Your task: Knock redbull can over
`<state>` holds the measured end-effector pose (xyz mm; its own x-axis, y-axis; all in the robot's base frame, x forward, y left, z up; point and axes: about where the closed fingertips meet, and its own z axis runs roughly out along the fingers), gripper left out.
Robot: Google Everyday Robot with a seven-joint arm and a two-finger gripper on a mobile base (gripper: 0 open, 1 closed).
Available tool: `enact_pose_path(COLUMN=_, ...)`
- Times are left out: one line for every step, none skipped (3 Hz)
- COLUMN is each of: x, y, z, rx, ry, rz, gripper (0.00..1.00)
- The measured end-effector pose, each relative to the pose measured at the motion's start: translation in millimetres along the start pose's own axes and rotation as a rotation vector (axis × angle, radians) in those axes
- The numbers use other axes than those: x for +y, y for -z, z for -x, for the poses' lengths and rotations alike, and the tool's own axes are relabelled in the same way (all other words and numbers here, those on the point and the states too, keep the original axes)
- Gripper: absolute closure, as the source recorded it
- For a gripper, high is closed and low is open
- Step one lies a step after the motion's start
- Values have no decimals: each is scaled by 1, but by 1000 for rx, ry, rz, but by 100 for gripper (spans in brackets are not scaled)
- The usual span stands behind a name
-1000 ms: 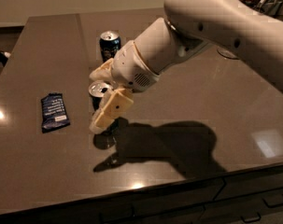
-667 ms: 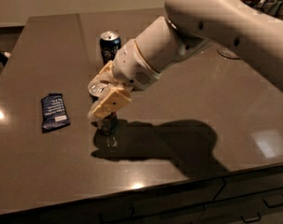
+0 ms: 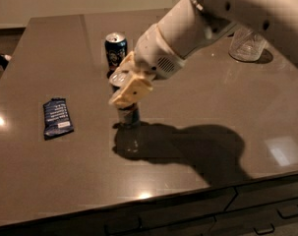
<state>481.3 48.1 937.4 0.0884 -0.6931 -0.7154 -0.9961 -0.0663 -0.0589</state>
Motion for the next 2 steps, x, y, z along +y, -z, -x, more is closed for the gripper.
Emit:
enact_pose_path(x=-10, y=32, z=-11, rx=113, ry=17, rz=-34, gripper=100)
enact_pose_path(x=-14, y=58, z=-19, rx=245, ry=77, rz=-62, gripper=100)
